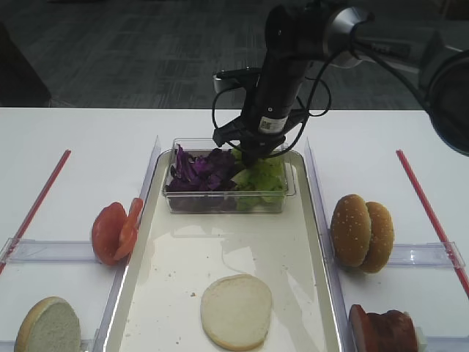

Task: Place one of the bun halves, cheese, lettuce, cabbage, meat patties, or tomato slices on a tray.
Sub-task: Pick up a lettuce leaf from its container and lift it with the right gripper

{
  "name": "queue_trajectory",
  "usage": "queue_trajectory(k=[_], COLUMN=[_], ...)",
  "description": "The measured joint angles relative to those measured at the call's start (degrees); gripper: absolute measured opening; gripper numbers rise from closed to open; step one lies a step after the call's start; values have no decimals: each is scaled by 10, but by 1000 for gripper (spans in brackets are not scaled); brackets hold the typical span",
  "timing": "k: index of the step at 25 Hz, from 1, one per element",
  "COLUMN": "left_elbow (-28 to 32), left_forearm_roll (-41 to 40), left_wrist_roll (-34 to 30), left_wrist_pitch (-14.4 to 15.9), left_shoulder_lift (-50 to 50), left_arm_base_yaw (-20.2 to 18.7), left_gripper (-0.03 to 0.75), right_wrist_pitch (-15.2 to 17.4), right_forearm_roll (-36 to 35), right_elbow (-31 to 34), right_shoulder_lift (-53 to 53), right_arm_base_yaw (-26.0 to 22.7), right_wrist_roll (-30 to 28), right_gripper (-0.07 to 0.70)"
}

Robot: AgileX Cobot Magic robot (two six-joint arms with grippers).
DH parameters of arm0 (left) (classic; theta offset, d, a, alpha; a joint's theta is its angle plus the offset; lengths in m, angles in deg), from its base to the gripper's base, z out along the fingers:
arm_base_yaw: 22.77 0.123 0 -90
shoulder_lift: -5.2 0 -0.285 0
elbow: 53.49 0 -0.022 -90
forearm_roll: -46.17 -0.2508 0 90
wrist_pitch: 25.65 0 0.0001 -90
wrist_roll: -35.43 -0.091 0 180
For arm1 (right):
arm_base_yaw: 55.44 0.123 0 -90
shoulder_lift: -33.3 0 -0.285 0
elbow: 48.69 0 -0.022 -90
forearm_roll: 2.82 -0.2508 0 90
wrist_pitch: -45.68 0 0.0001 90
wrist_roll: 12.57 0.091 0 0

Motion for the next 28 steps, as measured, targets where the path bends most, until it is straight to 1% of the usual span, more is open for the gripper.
queue_trajectory(k=[11,22,28], left_elbow=[0,0,0], left_forearm_roll=[0,0,0], left_wrist_roll=[0,0,0], left_wrist_pitch=[0,0,0], left_shoulder_lift=[0,0,0], left_arm_base_yaw=[0,0,0], left_gripper=[366,366,366], right_wrist_pitch=[5,8,13], right_forearm_roll=[-1,-2,-1], right_elbow=[0,0,0], right_shoulder_lift=[-6,-12,-33], right_arm_base_yaw=[0,0,0], right_wrist_roll=[-5,-6,-6], right_gripper=[63,57,52])
